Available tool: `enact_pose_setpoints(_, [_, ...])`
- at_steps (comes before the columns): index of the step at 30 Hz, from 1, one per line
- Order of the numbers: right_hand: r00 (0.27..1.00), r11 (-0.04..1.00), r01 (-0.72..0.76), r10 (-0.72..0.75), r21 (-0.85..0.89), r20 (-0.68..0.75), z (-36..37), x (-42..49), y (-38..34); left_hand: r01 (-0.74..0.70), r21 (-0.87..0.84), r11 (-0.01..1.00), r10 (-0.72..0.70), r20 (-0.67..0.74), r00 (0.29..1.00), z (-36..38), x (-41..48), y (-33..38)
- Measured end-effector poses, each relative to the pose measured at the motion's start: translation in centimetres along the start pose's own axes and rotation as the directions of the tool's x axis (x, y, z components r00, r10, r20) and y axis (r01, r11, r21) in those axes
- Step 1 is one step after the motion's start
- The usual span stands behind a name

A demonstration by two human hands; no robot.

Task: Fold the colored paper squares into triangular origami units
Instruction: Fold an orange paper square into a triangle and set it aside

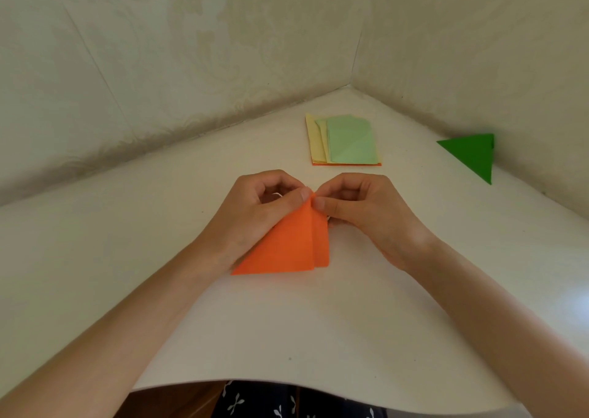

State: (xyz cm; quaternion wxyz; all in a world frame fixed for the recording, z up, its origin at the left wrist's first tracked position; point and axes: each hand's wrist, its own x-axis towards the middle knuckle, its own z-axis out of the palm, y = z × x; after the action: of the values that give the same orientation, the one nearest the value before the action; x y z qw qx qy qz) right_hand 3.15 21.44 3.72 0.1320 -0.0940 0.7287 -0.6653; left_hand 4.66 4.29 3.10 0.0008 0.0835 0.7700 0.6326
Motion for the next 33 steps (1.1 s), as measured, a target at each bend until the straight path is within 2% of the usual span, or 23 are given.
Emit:
enact_pose_setpoints(5, [0.996,0.992,0.081,-0.083,-0.098,-0.017,0.8,-0.2,-0.3,-0.061,0.011,0.998,0.061,0.008,0.998,0.0,0.2,-0.3])
enact_pose_setpoints(9, [0.996,0.994,-0.08,0.077,-0.079,-0.041,1.0,-0.3,-0.3,-0.108,-0.053,0.993,0.097,-0.172,0.98,0.0,0.4,-0.6])
enact_pose_setpoints(12, [0.997,0.987,-0.072,0.071,-0.142,-0.017,1.4,-0.4,-0.3,-0.118,-0.089,0.989,0.095,-0.227,0.969,0.0,0.5,-0.7])
enact_pose_setpoints(15, [0.997,0.983,-0.045,0.032,-0.178,-0.073,1.0,-0.3,-0.3,-0.077,-0.1,0.992,0.058,-0.184,0.981,-0.2,0.7,-0.7])
enact_pose_setpoints(19, [0.983,0.998,-0.064,0.059,-0.021,-0.174,0.1,0.0,-0.5,0.074,-0.15,0.986,-0.079,-0.025,0.997,-1.1,1.0,-0.6])
enact_pose_setpoints(21, [0.984,0.996,-0.088,0.09,0.018,-0.152,-0.3,-0.1,-0.5,0.1,-0.162,0.982,-0.096,0.036,0.995,-1.3,1.0,-0.6])
enact_pose_setpoints(27, [0.995,0.973,-0.09,0.096,0.213,-0.018,-1.0,-0.1,-0.3,0.088,-0.196,0.977,-0.074,0.074,0.994,-1.9,0.9,-0.8])
enact_pose_setpoints(31, [0.996,0.984,-0.075,0.081,0.159,-0.031,-0.8,0.1,0.1,0.133,-0.272,0.953,-0.118,0.072,0.99,-1.8,0.9,-0.6])
enact_pose_setpoints(33, [0.997,0.999,-0.027,0.03,0.033,-0.072,-0.6,0.1,0.4,0.128,-0.23,0.965,-0.12,0.049,0.992,-1.7,0.9,-0.6])
